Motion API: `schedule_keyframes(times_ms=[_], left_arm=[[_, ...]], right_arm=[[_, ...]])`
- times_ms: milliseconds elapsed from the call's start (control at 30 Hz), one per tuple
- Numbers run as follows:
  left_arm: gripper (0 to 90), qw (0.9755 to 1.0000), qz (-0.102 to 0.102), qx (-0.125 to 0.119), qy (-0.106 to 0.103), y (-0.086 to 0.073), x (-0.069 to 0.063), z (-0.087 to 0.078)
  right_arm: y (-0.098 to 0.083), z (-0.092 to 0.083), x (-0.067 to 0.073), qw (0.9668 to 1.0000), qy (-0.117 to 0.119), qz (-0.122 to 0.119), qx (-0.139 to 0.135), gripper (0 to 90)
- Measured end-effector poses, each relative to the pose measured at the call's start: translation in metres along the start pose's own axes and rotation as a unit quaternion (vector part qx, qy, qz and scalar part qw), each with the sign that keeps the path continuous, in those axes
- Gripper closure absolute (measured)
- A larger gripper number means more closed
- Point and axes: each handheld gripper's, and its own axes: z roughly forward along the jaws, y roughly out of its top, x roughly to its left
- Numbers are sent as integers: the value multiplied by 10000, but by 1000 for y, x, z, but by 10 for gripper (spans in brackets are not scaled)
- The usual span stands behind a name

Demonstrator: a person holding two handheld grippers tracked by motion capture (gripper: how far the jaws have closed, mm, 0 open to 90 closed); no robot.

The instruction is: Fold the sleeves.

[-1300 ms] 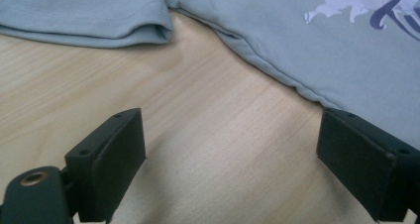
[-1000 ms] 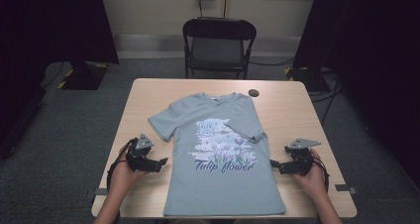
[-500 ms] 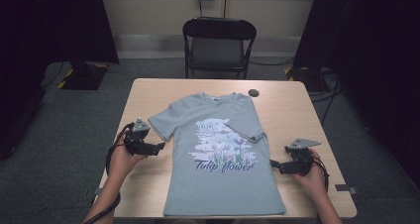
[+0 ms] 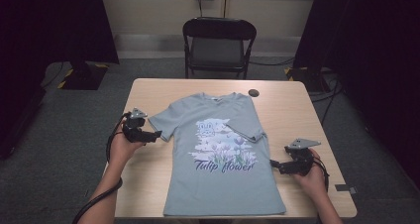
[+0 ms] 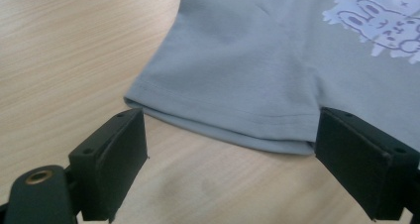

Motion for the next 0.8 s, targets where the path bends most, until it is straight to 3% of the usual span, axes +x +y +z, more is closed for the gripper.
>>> schedule_keyframes(times_ms=[133, 400, 467, 567, 667, 733, 800], left_arm=[[125, 9999, 37, 91, 73, 4, 10, 8], [139, 9998, -122, 29, 151, 9, 30, 23], [140, 9998, -51, 51, 183, 10, 33, 26], [139, 9995, -288, 14, 140, 8, 41, 34], [145, 9991, -386, -45, 146, 8, 47, 39], [150, 9995, -226, -27, 215, 8, 48, 41], [164, 9993, -196, 11, 324, 7, 50, 43]], right_arm=[[0, 0, 0, 10000, 3, -6, -2, 115], [0, 0, 0, 10000, 2, -10, -2, 115], [0, 0, 0, 10000, 2, -10, -2, 115], [0, 0, 0, 10000, 2, -11, -2, 115], [0, 0, 0, 10000, 2, -7, -1, 115], [0, 0, 0, 10000, 2, -8, -2, 115], [0, 0, 0, 10000, 2, -10, -3, 115]])
